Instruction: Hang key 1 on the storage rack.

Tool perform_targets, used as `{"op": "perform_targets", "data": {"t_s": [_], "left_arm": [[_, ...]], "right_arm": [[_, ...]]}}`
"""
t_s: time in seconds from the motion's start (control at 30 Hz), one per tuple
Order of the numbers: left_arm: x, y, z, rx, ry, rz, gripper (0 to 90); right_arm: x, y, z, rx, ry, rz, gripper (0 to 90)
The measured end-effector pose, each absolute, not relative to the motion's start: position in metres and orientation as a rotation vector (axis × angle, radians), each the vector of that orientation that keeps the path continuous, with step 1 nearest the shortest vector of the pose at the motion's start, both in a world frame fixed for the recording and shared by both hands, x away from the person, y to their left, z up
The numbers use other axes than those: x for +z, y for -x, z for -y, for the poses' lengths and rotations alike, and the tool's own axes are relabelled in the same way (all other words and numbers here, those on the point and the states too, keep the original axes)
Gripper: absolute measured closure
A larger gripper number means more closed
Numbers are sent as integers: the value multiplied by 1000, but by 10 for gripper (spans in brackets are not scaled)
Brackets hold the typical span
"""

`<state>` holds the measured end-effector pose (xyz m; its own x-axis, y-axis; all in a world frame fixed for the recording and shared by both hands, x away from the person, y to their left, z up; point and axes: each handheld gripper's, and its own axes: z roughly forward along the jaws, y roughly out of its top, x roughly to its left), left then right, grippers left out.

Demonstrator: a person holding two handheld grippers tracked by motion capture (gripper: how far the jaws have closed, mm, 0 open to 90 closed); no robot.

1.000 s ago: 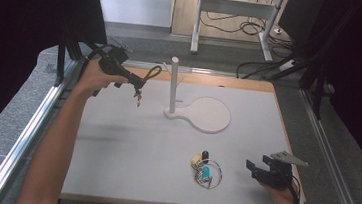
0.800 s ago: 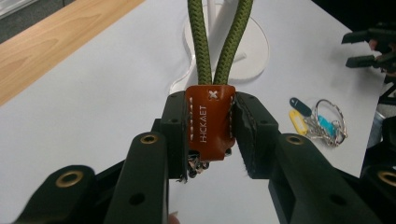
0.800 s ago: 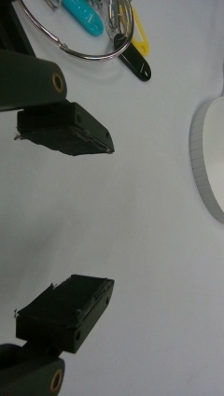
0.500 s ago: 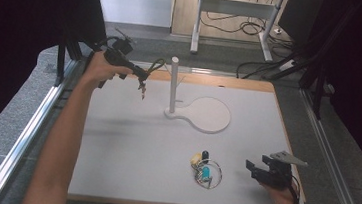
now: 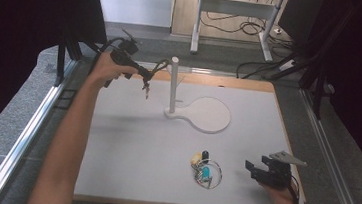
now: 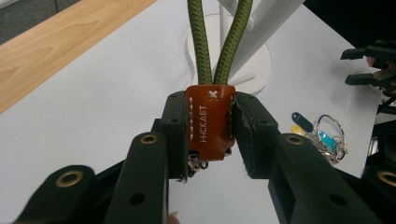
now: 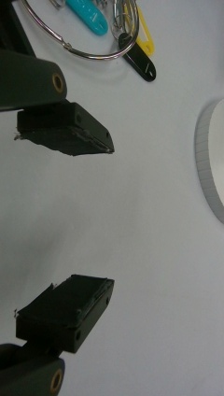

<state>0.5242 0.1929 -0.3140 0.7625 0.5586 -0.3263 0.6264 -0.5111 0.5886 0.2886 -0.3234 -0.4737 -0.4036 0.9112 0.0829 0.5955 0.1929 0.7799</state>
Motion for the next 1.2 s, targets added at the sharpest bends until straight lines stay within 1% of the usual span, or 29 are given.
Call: {"op": "perform_targets", "data": {"t_s": [0.47, 0.67, 0.77, 0.8, 0.87, 0.97, 1.07, 1.2], "left_arm": [[-334, -525, -184, -167, -2252, -879, 671], [-340, -523, -179, -154, -2260, -864, 669], [-341, -521, -176, -126, -2266, -872, 662], [-341, -520, -176, -104, -2277, -877, 654], [-342, -517, -175, -72, -2277, -882, 595], [-341, -511, -175, -27, -2276, -877, 542], [-338, -501, -177, 20, -2267, -873, 502], [-334, -483, -179, 79, -2256, -850, 473]], "right_arm": [[-475, -289, 321, 1063, -1407, -2086, 291], [-476, -289, 320, 1057, -1404, -2092, 291], [-475, -289, 320, 1061, -1403, -2081, 293], [-475, -289, 320, 1061, -1401, -2081, 293], [-475, -289, 319, 1059, -1392, -2083, 293], [-475, -289, 319, 1060, -1392, -2083, 292], [-474, -288, 319, 1064, -1384, -2071, 297], [-471, -286, 318, 1071, -1362, -2060, 300]]}}
